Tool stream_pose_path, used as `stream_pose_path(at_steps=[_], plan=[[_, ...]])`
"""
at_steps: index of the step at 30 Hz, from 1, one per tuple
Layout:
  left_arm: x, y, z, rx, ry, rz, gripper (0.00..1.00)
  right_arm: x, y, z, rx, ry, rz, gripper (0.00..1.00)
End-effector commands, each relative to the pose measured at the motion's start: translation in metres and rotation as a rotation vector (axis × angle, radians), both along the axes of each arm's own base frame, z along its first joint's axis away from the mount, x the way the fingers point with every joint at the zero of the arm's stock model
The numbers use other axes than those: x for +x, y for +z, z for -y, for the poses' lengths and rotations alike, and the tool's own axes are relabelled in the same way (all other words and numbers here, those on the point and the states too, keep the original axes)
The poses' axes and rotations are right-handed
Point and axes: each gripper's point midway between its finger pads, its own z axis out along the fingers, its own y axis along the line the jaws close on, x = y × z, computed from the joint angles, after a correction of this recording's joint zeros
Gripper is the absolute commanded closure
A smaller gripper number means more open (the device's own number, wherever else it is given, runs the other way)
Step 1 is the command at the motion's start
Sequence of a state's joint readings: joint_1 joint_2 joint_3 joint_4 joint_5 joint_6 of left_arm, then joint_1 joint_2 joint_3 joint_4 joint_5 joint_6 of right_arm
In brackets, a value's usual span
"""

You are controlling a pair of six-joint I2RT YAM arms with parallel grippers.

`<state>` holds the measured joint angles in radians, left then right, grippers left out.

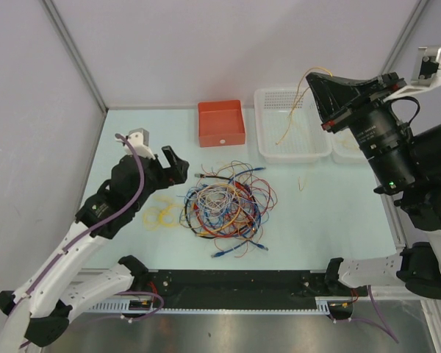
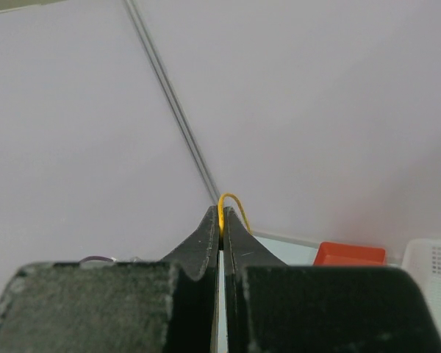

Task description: Untangle the cables

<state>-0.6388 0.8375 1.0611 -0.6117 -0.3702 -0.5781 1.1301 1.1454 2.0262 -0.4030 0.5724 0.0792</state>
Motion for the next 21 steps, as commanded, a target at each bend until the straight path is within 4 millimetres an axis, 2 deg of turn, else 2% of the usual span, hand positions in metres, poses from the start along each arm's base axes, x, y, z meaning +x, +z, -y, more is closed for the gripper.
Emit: stream_pose_path(at_steps=[1, 5, 7, 11, 12, 14, 15, 16, 18, 21], plan=[[0.0, 0.018, 0.015, -0.09, -0.069, 0.077, 0.01, -0.002, 0.015, 0.012, -0.014, -0.031, 0.029, 1.0], [-0.005, 0.015, 0.034, -0.161, -0.161, 0.097, 0.02, 0.006, 0.001, 0.005, -0.048, -0.057, 0.005, 1.0], [-0.007, 0.007, 0.04, -0.168, -0.185, 0.075, 0.03, 0.014, -0.009, 0.002, -0.089, -0.1, 0.003, 1.0], [-0.008, -0.009, 0.043, -0.162, -0.185, 0.022, 0.05, 0.041, -0.026, 0.018, -0.155, -0.283, -0.031, 1.0], [-0.007, -0.015, 0.043, -0.158, -0.183, 0.009, 0.05, 0.056, -0.03, 0.027, -0.163, -0.342, -0.045, 1.0], [-0.01, -0.018, 0.044, -0.166, -0.189, 0.003, 0.05, 0.072, -0.038, 0.03, -0.134, -0.335, -0.083, 1.0], [-0.011, -0.026, 0.044, -0.165, -0.189, -0.01, 0.05, 0.081, -0.043, 0.031, -0.13, -0.337, -0.103, 1.0], [-0.012, -0.027, 0.045, -0.174, -0.197, -0.009, 0.05, 0.095, -0.047, 0.045, -0.12, -0.374, -0.123, 1.0], [-0.015, -0.036, 0.045, -0.183, -0.199, -0.022, 0.05, 0.112, -0.055, 0.049, -0.088, -0.401, -0.161, 1.0], [-0.019, -0.048, 0.048, -0.191, -0.217, -0.047, 0.05, 0.137, -0.057, 0.071, -0.036, -0.485, -0.187, 1.0]])
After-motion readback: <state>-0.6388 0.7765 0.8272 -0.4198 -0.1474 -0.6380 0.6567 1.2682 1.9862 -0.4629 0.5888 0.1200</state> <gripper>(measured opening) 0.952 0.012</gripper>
